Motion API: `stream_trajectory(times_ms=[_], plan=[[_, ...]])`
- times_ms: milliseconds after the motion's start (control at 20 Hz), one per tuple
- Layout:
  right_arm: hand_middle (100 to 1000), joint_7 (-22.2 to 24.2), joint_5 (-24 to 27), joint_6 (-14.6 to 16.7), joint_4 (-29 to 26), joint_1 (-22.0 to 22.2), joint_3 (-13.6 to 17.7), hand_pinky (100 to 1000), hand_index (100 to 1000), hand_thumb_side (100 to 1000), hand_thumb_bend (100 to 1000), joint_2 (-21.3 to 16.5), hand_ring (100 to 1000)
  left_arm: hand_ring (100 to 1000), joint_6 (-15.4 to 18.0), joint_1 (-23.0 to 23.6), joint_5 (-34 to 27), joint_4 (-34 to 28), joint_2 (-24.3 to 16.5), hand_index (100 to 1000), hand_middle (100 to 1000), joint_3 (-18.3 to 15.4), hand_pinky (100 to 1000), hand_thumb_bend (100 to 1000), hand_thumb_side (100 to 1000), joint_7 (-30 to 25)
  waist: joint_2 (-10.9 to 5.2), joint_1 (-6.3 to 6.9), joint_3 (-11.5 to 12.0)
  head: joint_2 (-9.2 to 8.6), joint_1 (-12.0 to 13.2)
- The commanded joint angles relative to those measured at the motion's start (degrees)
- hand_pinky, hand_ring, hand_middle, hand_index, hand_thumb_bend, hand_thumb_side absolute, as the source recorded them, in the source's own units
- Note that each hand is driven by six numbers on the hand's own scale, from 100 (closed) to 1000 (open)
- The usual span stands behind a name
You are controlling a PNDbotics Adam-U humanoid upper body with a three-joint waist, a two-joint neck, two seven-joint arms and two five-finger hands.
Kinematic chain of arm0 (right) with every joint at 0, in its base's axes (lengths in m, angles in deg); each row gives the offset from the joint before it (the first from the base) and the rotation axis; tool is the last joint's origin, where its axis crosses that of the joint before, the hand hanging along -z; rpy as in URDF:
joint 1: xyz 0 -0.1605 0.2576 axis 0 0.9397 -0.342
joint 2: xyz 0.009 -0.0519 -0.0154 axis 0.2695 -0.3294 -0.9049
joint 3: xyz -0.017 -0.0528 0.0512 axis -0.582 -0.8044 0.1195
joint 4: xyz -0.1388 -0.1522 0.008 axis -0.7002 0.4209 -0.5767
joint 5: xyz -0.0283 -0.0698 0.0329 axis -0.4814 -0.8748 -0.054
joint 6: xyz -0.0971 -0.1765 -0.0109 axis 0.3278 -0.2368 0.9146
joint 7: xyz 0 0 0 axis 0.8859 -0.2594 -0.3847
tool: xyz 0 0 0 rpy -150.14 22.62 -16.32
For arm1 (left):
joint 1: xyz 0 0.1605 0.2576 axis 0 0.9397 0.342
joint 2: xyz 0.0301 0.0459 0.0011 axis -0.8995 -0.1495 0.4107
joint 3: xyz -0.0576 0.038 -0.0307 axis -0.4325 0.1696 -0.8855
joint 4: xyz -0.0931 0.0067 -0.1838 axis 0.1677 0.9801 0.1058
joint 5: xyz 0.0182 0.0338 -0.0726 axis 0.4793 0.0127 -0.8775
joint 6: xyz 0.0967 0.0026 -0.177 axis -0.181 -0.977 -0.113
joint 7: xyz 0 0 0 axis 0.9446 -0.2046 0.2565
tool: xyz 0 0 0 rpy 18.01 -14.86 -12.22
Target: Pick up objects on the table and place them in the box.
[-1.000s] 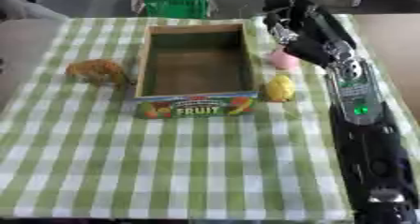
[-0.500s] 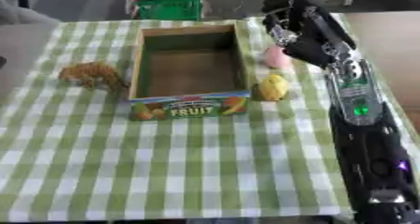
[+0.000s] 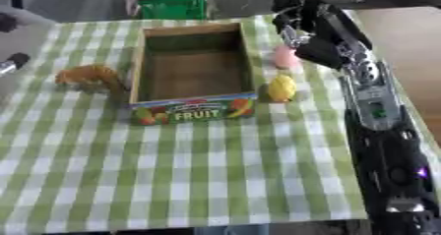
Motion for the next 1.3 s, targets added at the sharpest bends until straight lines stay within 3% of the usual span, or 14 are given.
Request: stream_trajectory(times_ms=[50, 350, 650, 1300], plan=[[733, 0.4, -0.3, 0.3, -0.6, -1.6, -0.5, 655, 813, 409, 100, 0.1, 715, 747, 1.6, -2.6, 3.4, 3.2, 0.5, 833, 700, 0.6, 735, 376, 411, 0.0, -1.03, 0.09, -0.4, 0.23, 0.5], [733, 0.7, -0.3, 0.5, -0.5, -2.2, -0.8, 654, 813, 407, 100, 0.3, 715, 740, 3.9, -4.8, 8.1, 6.6, 3.7, 832, 692, 1.7, 731, 375, 440, 0.8, -0.69, 0.18, -1.6, 0.12, 1.2], [734, 0.8, -0.3, 0.6, -0.4, -2.4, -1.0, 654, 813, 409, 100, 0.5, 715, 727, 4.1, -5.4, 11.9, 9.2, 6.3, 834, 678, 1.9, 727, 361, 454, 2.0, -0.37, 0.18, -2.2, -0.17, 1.3], [734, 1.0, -0.3, 0.8, -0.1, -2.7, -1.0, 654, 813, 412, 100, 0.6, 716, 756, 3.5, -5.9, 20.8, 12.3, 10.1, 840, 718, 2.3, 744, 343, 413, 11.2, 0.21, -0.05, -3.0, -0.69, 1.8]])
